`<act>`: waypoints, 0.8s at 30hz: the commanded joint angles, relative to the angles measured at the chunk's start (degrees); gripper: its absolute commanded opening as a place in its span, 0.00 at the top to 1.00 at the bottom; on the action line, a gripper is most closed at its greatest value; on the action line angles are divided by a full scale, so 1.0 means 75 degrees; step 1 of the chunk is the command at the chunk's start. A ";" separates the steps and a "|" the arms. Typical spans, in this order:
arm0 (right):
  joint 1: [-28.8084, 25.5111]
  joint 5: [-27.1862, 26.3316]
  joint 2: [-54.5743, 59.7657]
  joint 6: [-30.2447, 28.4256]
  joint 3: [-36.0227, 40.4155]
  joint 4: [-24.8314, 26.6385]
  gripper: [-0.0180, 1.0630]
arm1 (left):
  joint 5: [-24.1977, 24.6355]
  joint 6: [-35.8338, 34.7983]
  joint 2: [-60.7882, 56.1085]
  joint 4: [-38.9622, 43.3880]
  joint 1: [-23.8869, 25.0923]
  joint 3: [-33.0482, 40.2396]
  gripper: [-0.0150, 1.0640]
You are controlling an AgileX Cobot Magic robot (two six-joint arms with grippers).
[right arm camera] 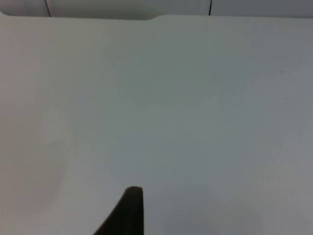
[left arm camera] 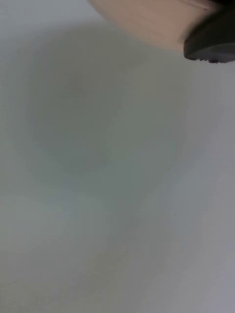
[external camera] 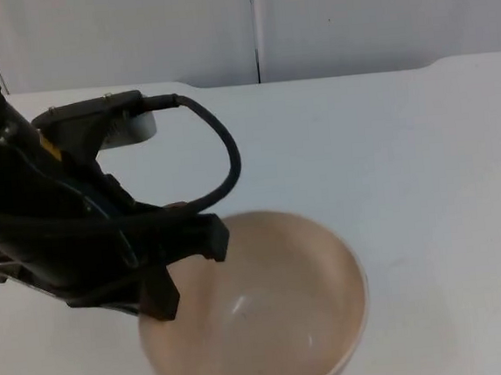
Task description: Pick up the bowl with the left hand and pour the coffee beans from the cup into the bowl with the right hand.
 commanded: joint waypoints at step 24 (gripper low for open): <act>-0.0020 -0.1687 0.4981 -0.1010 -0.1470 0.1658 0.01 | 0.0026 -0.0593 -0.0001 0.0339 -0.0048 0.0023 0.99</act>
